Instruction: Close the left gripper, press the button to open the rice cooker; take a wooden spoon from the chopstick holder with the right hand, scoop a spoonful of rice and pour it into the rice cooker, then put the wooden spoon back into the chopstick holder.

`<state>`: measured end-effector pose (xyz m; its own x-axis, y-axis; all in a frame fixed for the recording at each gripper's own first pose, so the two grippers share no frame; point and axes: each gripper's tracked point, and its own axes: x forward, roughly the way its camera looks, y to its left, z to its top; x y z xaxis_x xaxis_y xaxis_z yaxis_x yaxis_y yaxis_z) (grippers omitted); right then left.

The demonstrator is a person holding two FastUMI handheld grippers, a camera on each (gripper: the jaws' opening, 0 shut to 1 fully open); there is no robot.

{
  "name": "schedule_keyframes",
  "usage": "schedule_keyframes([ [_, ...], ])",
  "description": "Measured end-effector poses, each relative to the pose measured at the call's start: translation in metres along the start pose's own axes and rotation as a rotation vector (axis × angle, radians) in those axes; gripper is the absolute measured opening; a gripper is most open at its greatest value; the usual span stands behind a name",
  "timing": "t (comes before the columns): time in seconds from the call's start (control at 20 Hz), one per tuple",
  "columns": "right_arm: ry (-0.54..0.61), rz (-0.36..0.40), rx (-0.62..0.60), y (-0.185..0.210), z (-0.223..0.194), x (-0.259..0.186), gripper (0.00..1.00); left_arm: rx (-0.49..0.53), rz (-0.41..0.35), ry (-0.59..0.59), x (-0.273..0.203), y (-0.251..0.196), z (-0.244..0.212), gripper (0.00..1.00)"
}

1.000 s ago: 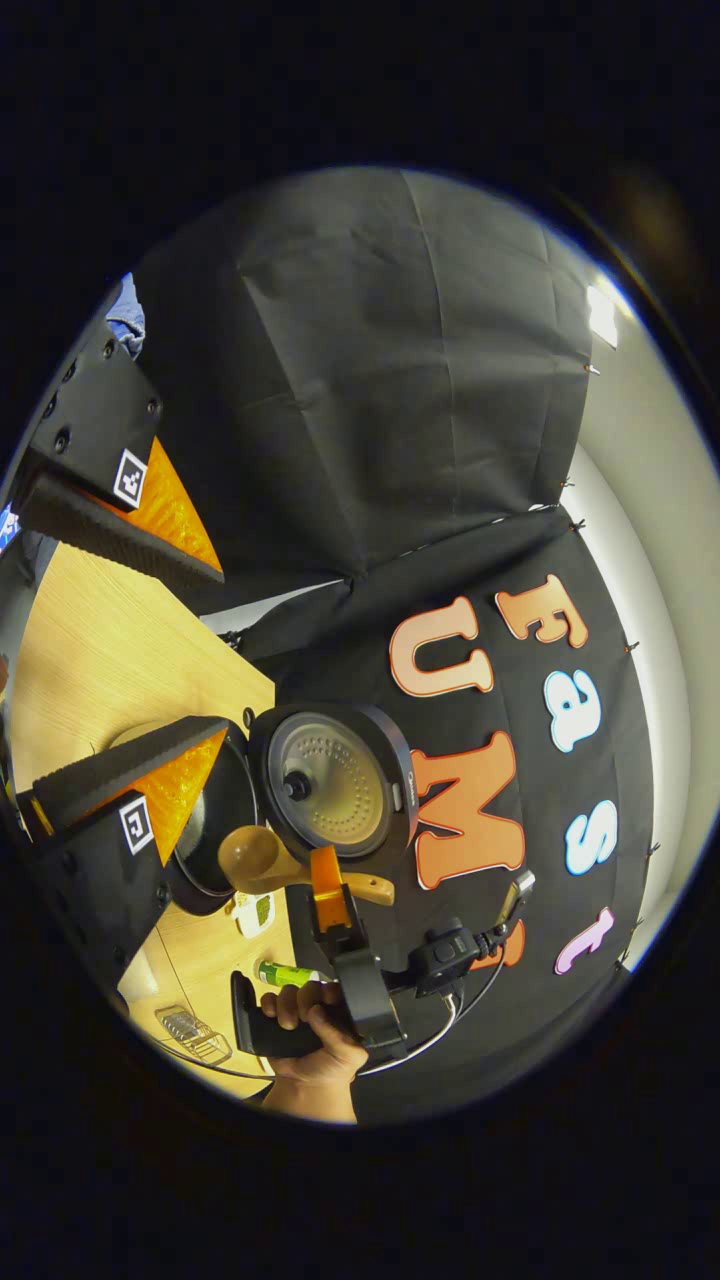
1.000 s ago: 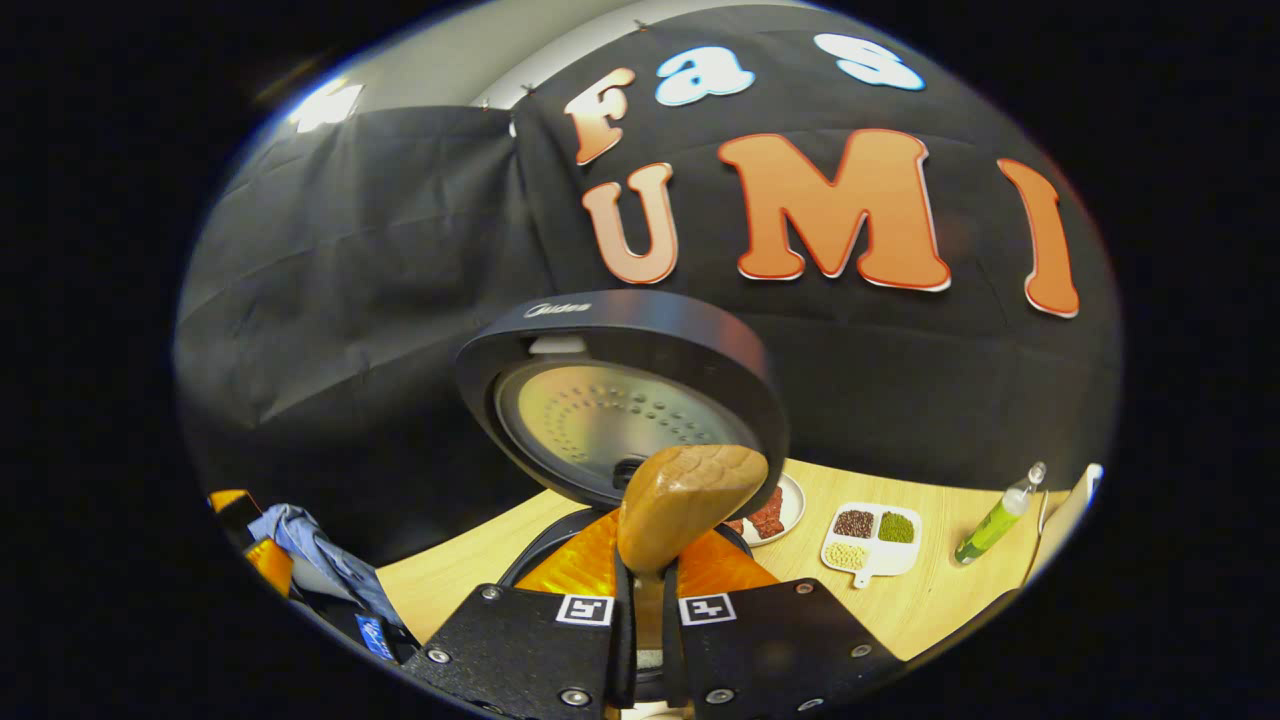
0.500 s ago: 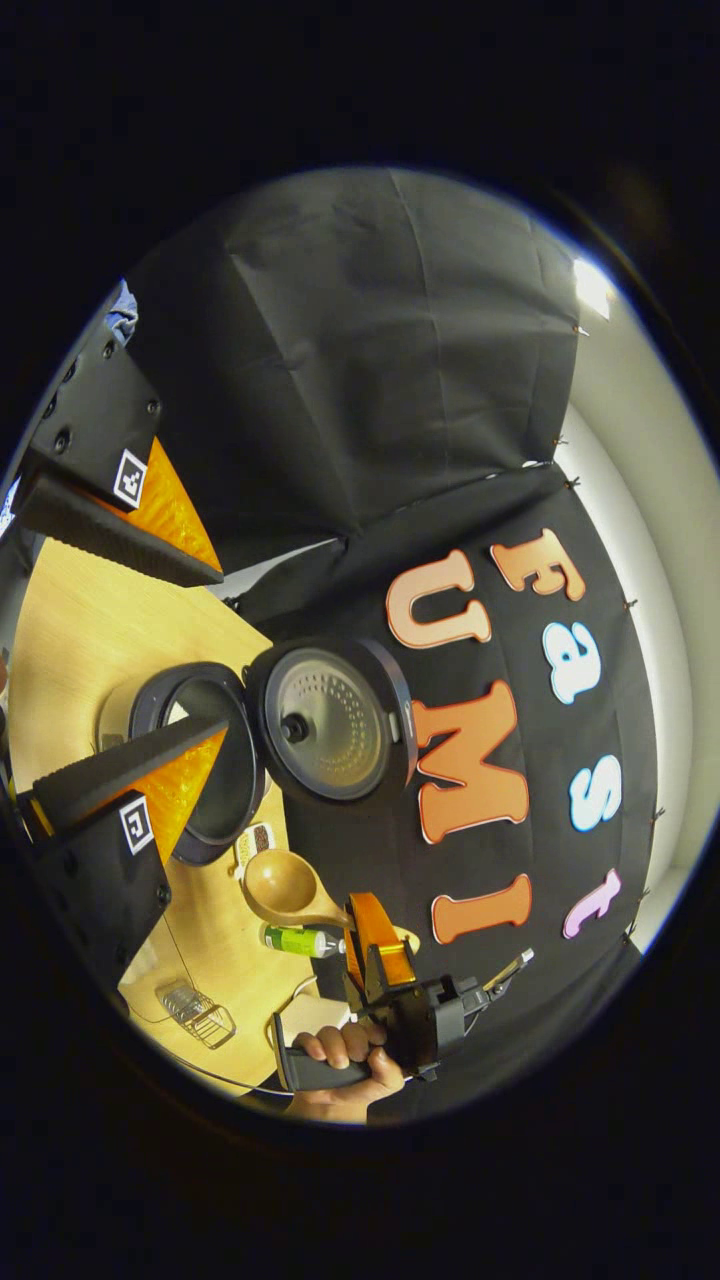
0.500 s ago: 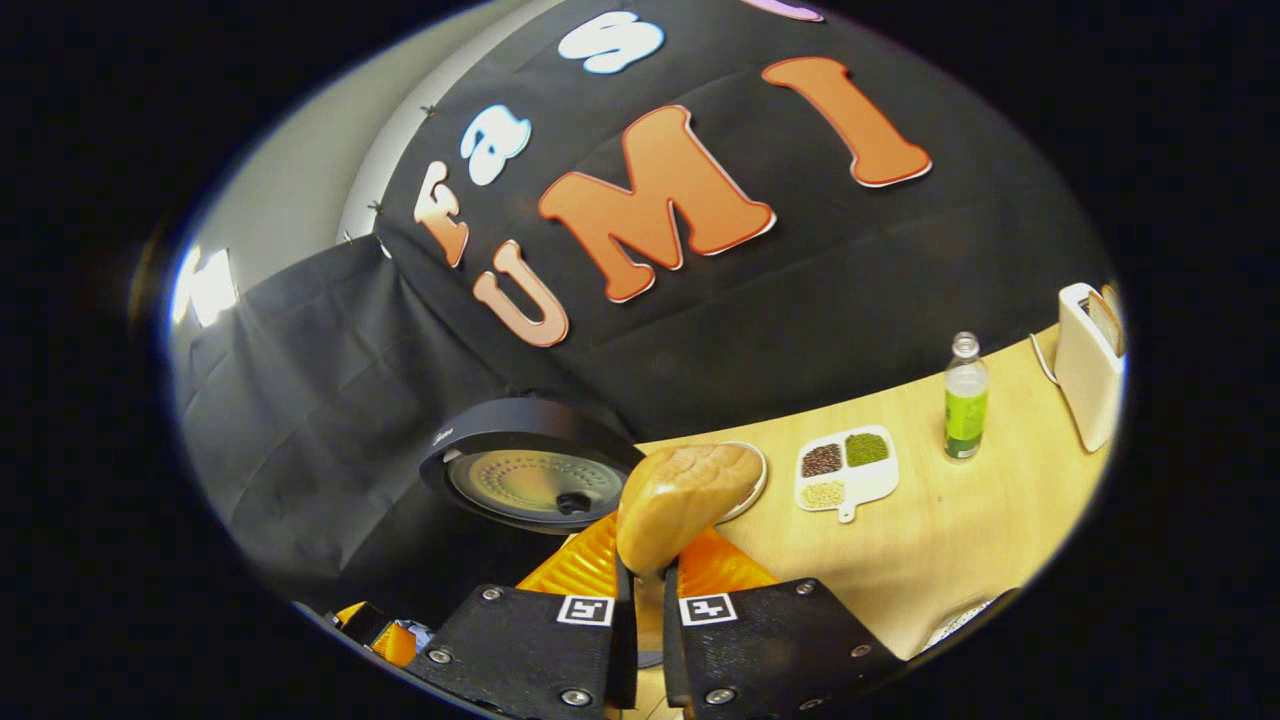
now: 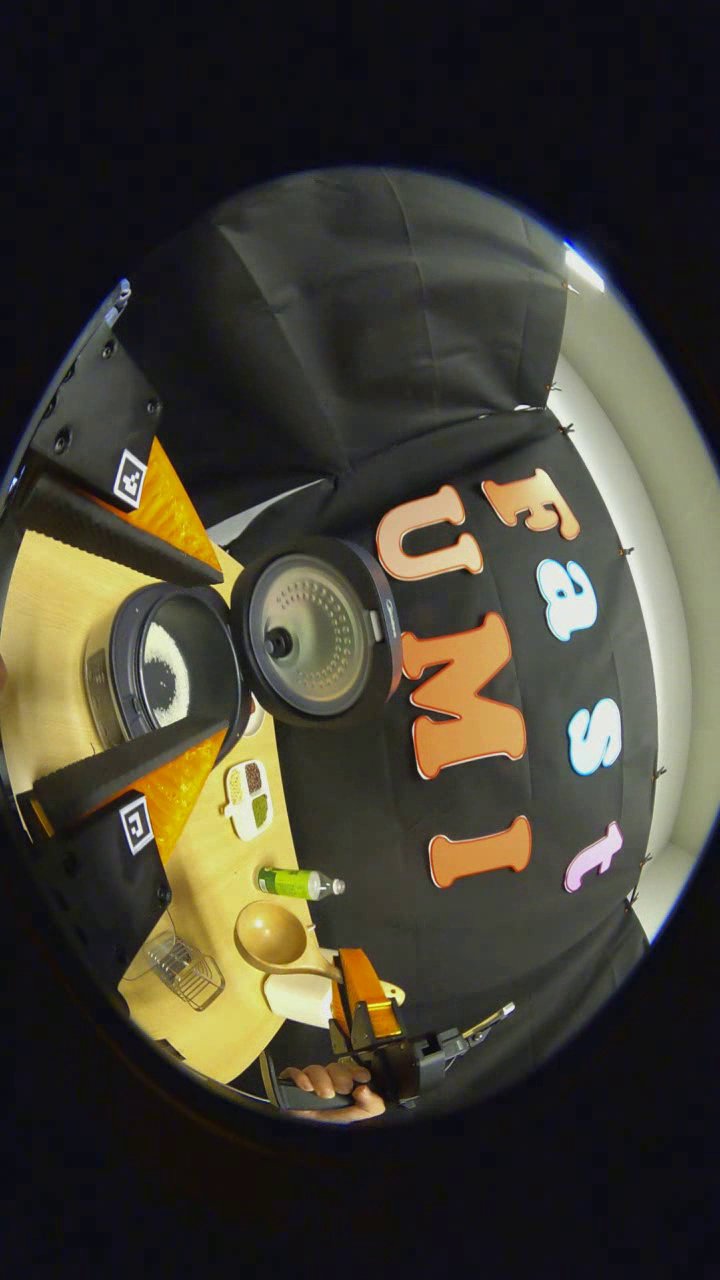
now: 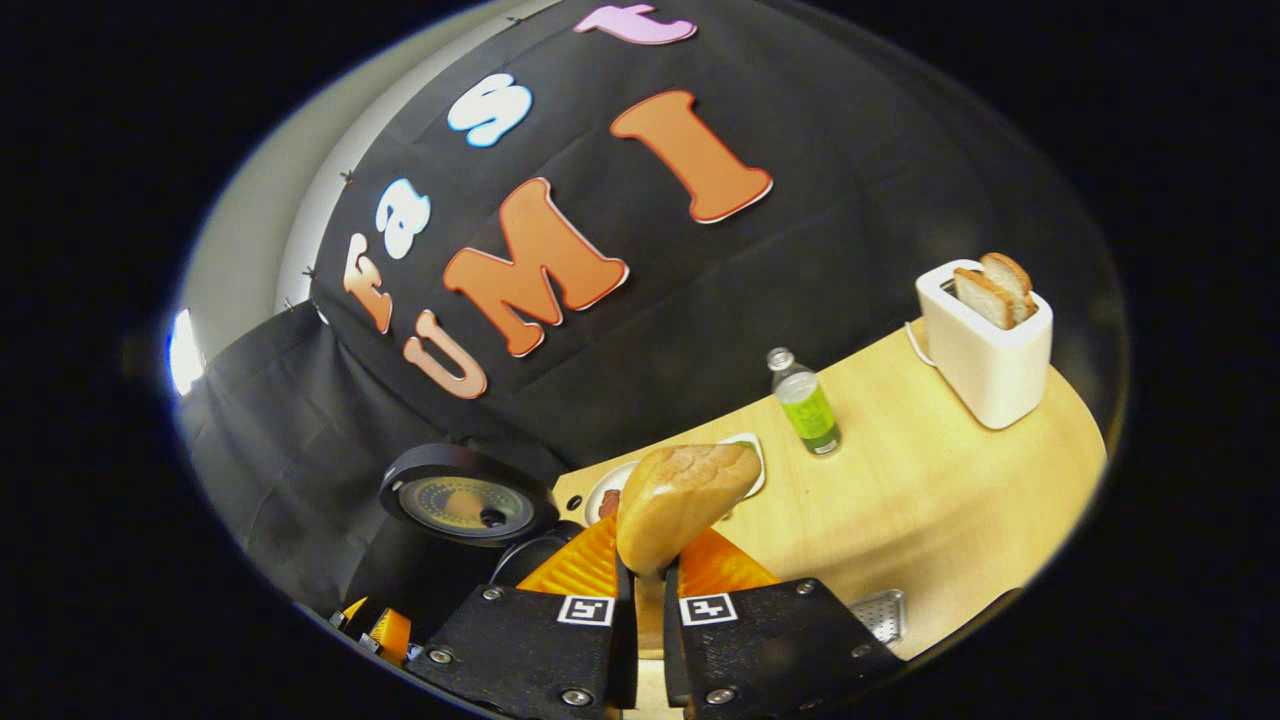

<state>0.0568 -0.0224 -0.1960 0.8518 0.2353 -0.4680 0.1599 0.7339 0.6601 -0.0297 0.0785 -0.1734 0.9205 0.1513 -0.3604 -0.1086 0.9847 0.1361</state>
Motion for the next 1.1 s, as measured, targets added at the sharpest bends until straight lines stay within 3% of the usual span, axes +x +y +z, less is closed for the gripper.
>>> schedule_keyframes([
  [0.1,-0.012,-0.041,0.01,-0.026,0.003,-0.014,0.14,0.002,-0.026,-0.003,0.0,-0.016,0.004,0.89],
  [0.2,-0.011,-0.076,0.019,-0.048,0.003,-0.026,0.1,0.003,-0.045,-0.002,0.002,-0.028,0.006,0.89],
  [0.25,-0.011,-0.086,0.02,-0.055,0.003,-0.03,0.1,0.004,-0.051,-0.003,0.001,-0.032,0.007,0.81],
  [0.55,0.031,-0.153,-0.029,-0.091,-0.02,-0.037,0.1,0.011,-0.053,-0.002,-0.003,-0.044,0.013,0.81],
  [1.1,0.131,-0.238,-0.223,-0.114,-0.067,-0.019,0.1,0.018,0.01,0.017,-0.016,-0.032,0.01,0.81],
])
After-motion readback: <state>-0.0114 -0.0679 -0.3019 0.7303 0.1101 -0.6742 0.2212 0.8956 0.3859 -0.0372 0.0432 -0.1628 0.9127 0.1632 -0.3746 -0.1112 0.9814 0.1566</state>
